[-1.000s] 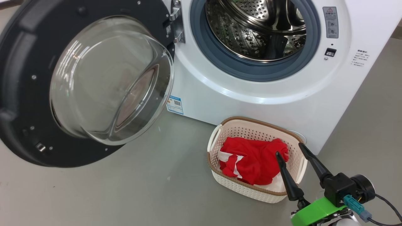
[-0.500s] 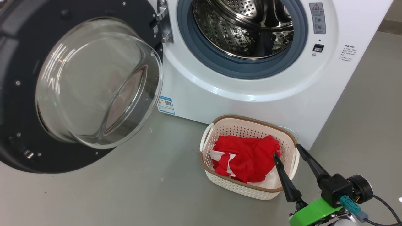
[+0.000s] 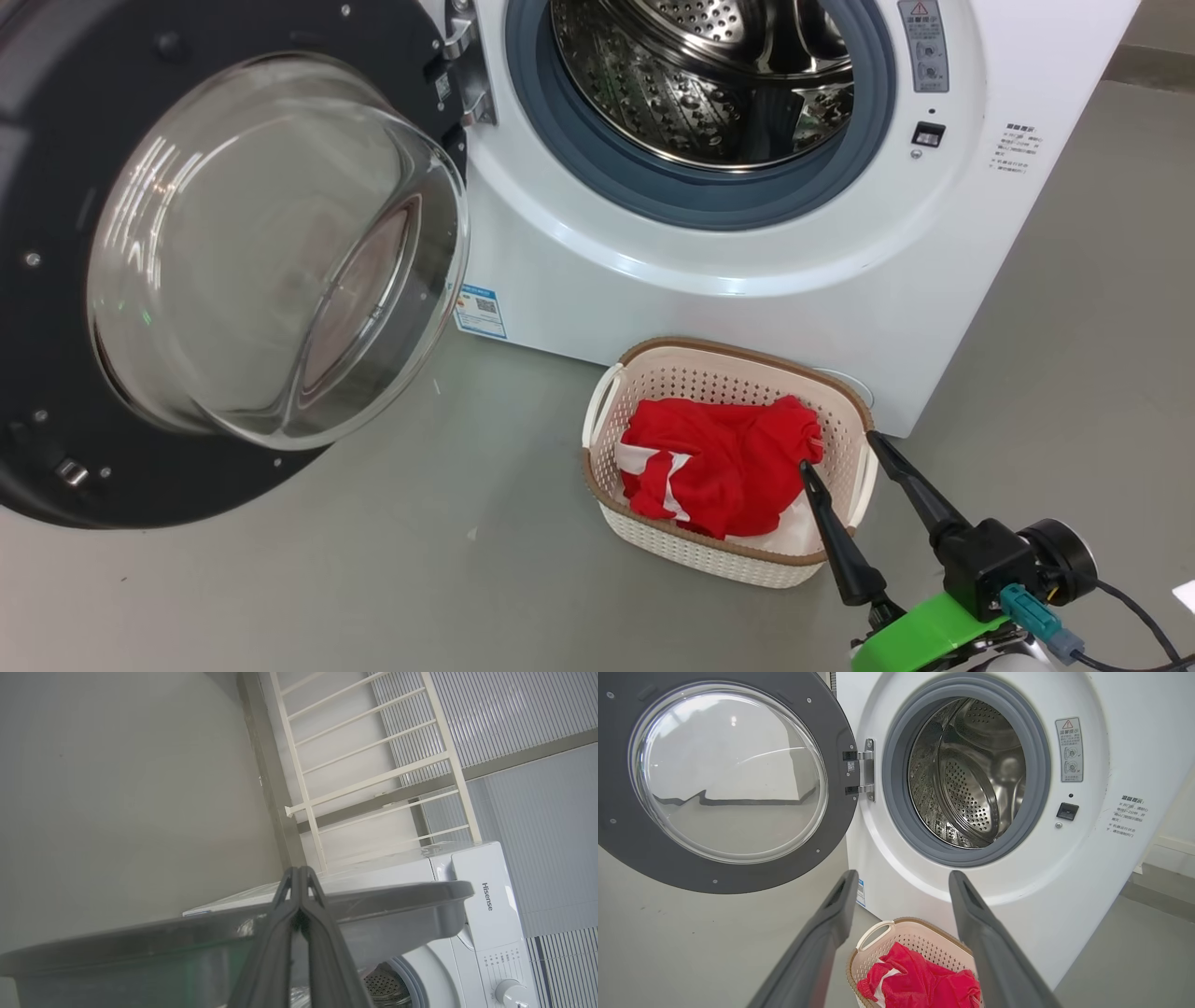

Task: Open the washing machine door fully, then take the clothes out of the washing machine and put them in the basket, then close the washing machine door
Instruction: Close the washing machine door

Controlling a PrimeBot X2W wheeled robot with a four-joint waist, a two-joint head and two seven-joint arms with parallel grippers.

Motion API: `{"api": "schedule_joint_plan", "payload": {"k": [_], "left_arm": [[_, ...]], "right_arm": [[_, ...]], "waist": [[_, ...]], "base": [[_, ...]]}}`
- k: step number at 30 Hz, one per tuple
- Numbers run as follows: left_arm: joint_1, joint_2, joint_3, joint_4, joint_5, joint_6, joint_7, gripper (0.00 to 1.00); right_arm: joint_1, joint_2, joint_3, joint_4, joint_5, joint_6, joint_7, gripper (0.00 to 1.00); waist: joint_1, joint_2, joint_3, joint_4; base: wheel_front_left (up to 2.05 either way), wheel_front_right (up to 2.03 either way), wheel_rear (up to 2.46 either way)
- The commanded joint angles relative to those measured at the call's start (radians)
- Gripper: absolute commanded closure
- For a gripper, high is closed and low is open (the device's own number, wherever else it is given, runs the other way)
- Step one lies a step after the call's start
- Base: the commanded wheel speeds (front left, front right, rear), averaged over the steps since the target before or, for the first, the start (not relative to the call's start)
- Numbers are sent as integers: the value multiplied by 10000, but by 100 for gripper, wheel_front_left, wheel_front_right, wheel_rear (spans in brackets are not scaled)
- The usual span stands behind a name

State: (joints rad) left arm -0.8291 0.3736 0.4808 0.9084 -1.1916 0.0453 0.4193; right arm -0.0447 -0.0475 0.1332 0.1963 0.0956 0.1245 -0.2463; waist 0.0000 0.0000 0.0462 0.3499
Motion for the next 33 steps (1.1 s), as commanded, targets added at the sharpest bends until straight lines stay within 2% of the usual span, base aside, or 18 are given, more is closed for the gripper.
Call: {"api": "schedule_joint_plan", "payload": {"k": [1,20,33], "left_arm": [[-24,422,70,-192,-103,-166,261,100],[729,-340,319,-1037,-869,-854,1070,100],[1578,-951,81,-2402,-991,-1013,1698,100]], "right_arm": [[-204,-27,242,-282,-44,62,-16,0],[-223,-27,270,-98,713,62,-97,0],[-310,-27,352,43,1004,62,-136,0]], "waist": [[0,0,7,-8],[0,0,70,87],[0,0,219,111]], "base": [[0,0,0],[0,0,0],[0,0,0]]}}
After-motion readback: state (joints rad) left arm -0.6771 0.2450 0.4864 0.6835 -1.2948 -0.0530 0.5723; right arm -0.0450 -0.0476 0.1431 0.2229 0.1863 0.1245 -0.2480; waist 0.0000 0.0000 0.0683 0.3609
